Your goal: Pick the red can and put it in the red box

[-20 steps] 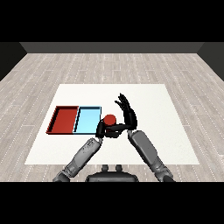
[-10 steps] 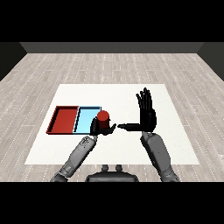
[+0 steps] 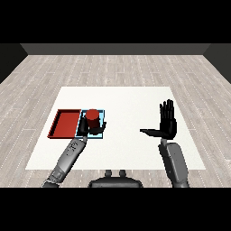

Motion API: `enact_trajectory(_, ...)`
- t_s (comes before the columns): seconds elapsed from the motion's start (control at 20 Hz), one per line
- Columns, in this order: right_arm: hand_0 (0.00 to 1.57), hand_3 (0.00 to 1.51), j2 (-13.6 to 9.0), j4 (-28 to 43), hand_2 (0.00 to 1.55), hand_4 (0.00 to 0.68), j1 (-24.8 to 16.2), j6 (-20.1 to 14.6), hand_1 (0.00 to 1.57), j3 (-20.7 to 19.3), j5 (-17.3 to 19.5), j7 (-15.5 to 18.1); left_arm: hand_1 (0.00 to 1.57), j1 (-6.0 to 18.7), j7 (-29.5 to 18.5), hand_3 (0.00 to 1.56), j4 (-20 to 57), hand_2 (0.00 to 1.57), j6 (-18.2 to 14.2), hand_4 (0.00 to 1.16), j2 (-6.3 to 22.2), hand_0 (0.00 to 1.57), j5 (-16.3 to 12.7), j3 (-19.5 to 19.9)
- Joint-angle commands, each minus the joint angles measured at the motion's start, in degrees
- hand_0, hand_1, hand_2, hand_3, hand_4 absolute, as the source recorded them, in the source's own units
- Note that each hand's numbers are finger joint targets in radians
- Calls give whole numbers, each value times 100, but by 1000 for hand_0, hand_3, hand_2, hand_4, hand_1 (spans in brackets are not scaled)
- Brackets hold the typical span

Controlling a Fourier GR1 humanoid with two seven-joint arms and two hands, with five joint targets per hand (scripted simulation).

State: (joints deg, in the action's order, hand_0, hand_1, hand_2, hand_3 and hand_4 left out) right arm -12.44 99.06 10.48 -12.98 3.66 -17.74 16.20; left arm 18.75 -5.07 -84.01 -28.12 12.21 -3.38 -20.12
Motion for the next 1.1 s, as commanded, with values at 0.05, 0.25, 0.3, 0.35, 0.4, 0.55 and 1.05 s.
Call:
enact_trajectory(0.05,0,0,-63,-627,0,0,-414,215,0,-69,210,278,1571,202,573,1417,-269,1556,92,1118,452,1571,148,439)
enact_trajectory(0.25,0,0,17,-727,0,0,-1306,679,0,-42,89,972,1571,249,988,1436,-347,1554,177,1131,970,1571,413,665)
enact_trajectory(0.3,0,0,-262,-678,0,0,-1156,763,0,-239,-103,487,1571,528,385,1428,700,1550,474,1126,1027,1571,236,988)
enact_trajectory(0.35,0,0,-3,-874,0,0,-1384,667,0,-98,97,945,1571,527,731,1402,578,1533,340,1124,1240,1571,473,973)
enact_trajectory(0.4,0,0,88,-1202,0,0,-861,540,0,-133,182,825,1424,735,1139,1388,417,1452,282,1112,1172,1424,589,973)
enact_trajectory(0.55,0,0,346,-1431,0,0,-1069,466,0,5,286,1065,1535,1030,596,1445,1751,1342,590,1104,1269,1535,599,1189)
enact_trajectory(1.05,0,0,-77,-1399,0,0,-704,865,0,-401,54,985,1571,1382,-652,1485,5223,1571,525,1075,1270,1571,542,2148)
